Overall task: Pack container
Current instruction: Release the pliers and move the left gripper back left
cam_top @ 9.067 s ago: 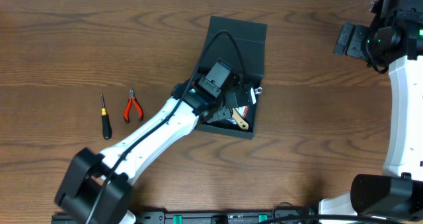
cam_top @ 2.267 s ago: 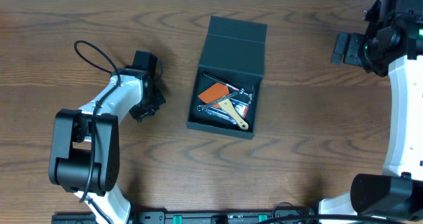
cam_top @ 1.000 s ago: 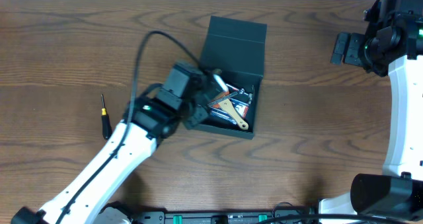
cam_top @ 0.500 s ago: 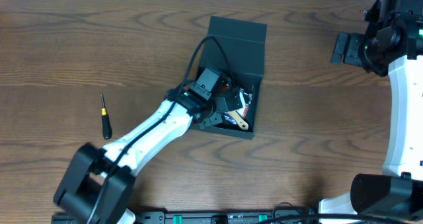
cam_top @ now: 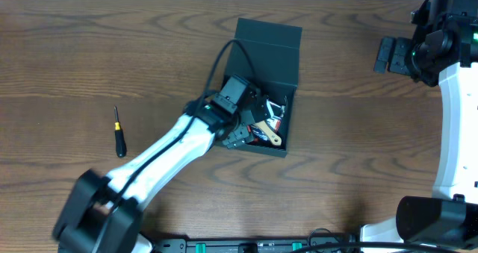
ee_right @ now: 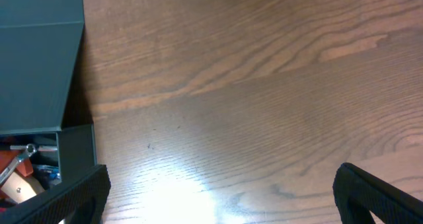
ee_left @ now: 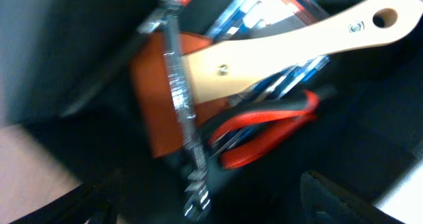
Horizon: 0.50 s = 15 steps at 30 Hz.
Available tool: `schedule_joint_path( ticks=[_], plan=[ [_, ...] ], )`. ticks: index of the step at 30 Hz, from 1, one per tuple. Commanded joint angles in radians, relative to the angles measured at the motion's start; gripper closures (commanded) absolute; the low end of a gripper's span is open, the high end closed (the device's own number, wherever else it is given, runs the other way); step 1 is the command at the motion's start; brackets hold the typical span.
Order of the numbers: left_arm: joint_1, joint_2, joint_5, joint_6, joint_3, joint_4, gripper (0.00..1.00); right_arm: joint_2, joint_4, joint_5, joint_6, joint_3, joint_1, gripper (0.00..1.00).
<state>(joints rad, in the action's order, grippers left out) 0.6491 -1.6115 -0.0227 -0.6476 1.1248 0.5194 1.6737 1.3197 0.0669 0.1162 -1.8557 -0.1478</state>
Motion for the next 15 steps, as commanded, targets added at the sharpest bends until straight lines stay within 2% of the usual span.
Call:
schedule_joint_path(
  ticks=[1, 5, 8, 12, 15],
  plan=[
    [-0.006, 0.145, 0.105, 0.093, 0.050, 0.023, 0.12, 0.002, 0.002, -0.004, -0.021, 0.005, -0.008, 0.01],
    [-0.048, 0.298, 0.150, 0.220, 0.052, 0.066, 0.06, 0.002, 0.001, -0.004, -0.021, 0.005, -0.008, 0.01],
    [-0.136, 0.379, 0.151, 0.375, 0.052, 0.179, 0.02, 0.002, 0.001, -0.004, -0.029, 0.005, -0.008, 0.01],
    [-0.328, 0.417, 0.151, 0.646, 0.052, 0.384, 0.01, 0.002, 0.005, -0.004, -0.029, 0.005, -0.008, 0.01],
    [-0.466, 0.411, 0.134, 0.776, 0.047, 0.480, 0.01, 0.002, 0.006, -0.004, -0.037, 0.005, -0.008, 0.01]
  ],
)
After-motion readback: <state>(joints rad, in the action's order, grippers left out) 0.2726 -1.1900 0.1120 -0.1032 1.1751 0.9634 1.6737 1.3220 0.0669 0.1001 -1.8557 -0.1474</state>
